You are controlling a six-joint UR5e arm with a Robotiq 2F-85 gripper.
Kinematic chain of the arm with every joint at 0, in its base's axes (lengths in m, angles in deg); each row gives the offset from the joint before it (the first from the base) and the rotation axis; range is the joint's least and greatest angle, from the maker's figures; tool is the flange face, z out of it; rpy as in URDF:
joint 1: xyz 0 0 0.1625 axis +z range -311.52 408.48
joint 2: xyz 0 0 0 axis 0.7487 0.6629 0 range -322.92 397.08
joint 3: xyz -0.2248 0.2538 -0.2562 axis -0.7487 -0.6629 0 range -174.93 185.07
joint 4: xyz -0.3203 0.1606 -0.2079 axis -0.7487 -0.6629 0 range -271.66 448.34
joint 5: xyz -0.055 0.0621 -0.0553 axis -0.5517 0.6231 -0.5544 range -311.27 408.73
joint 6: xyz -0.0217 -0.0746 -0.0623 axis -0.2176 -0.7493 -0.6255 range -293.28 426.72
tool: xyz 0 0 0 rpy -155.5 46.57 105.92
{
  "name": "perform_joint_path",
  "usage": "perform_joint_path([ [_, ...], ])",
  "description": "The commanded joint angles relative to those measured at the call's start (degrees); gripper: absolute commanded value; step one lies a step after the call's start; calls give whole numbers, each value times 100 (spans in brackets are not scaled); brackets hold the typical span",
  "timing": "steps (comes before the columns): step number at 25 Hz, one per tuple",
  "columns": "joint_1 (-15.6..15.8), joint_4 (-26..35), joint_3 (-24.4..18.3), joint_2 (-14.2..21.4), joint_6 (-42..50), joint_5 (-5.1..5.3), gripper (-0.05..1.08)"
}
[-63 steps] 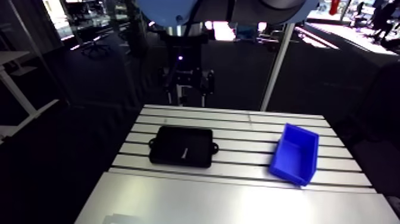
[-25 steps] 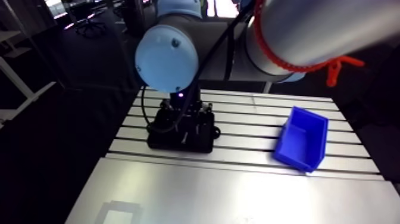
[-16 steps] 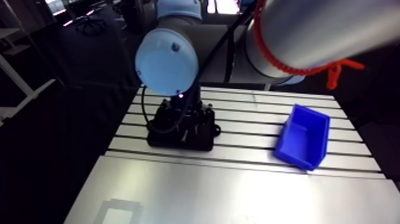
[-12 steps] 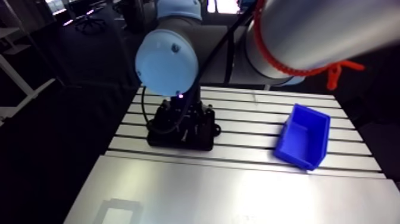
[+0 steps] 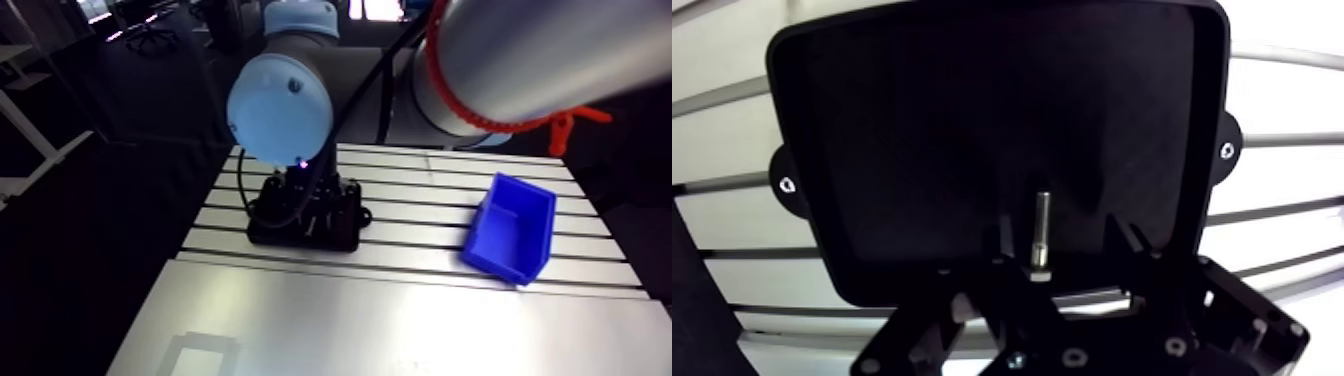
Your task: Pick up the M10 bolt from the tray and put it into the blue bin.
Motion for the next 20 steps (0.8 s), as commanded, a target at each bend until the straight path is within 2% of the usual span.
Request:
perform_joint_path([
  [1, 0, 0, 11, -3, 9, 0, 48],
  [20, 27, 0, 28, -12, 18, 9, 51],
])
